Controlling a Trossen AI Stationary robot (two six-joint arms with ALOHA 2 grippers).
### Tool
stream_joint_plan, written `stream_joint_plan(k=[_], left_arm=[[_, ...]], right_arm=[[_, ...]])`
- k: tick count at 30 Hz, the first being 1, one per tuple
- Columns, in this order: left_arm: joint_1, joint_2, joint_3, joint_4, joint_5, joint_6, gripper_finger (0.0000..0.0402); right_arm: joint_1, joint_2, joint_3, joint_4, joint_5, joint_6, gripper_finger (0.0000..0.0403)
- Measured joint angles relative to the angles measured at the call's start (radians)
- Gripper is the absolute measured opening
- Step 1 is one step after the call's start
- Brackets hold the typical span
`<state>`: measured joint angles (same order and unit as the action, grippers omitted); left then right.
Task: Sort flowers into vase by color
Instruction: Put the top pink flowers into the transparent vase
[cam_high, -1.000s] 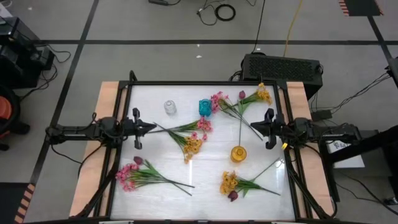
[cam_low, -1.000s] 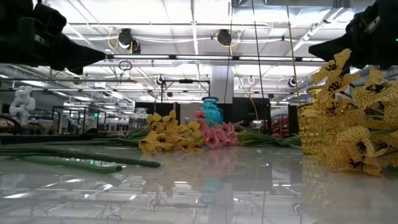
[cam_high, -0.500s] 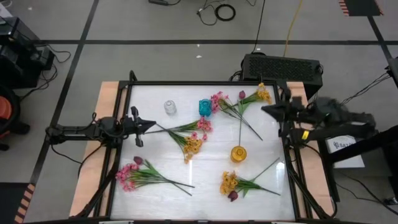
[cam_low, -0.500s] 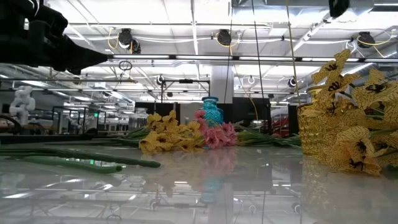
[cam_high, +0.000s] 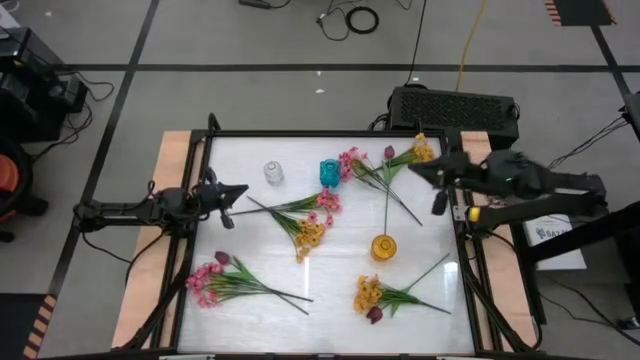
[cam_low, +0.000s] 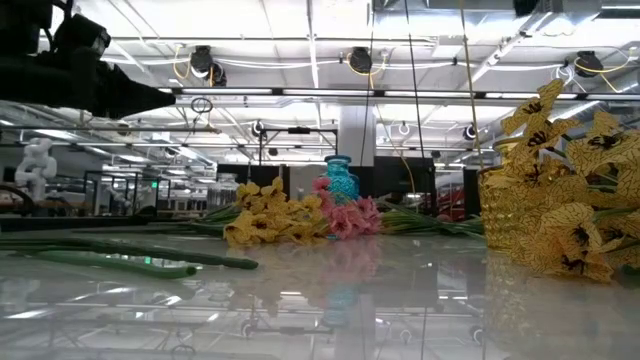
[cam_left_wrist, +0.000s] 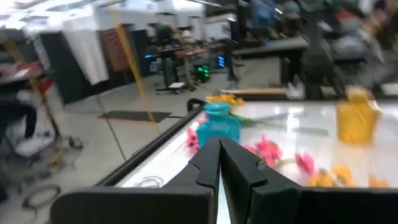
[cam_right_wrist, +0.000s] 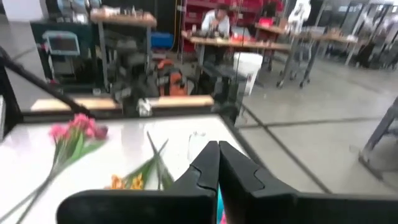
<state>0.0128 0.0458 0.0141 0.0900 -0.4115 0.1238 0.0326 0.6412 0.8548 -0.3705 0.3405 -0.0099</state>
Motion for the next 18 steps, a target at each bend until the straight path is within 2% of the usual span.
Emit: stream_joint_plan(k=[2, 5, 12, 15, 18], left_arm=[[0.000, 0.001, 0.021, -0.014, -0.057, -0.043, 0.0018], [0.000, 0.041, 0.123, -0.120, -0.123, -0.099, 0.0013], [0.000, 0.279, 0.544, -0.343, -0.093, -0.178, 0.0008], [0.000, 0.389, 0.676, -0.335, -0.006, -0.108, 0.0007], [0.000, 0.463, 0.716, -0.228, 0.223, 0.016, 0.0008]], right_arm=[[0.000, 0.002, -0.067, 0.064, 0.003, 0.030, 0.0000], [-0.001, 0.001, -0.147, 0.157, 0.009, 0.070, 0.0000], [-0.018, 0.003, -0.194, 0.212, 0.054, 0.069, 0.0000], [-0.021, 0.004, -0.194, 0.221, 0.053, 0.094, 0.0000], [-0.020, 0.006, -0.194, 0.212, 0.052, 0.113, 0.0000]])
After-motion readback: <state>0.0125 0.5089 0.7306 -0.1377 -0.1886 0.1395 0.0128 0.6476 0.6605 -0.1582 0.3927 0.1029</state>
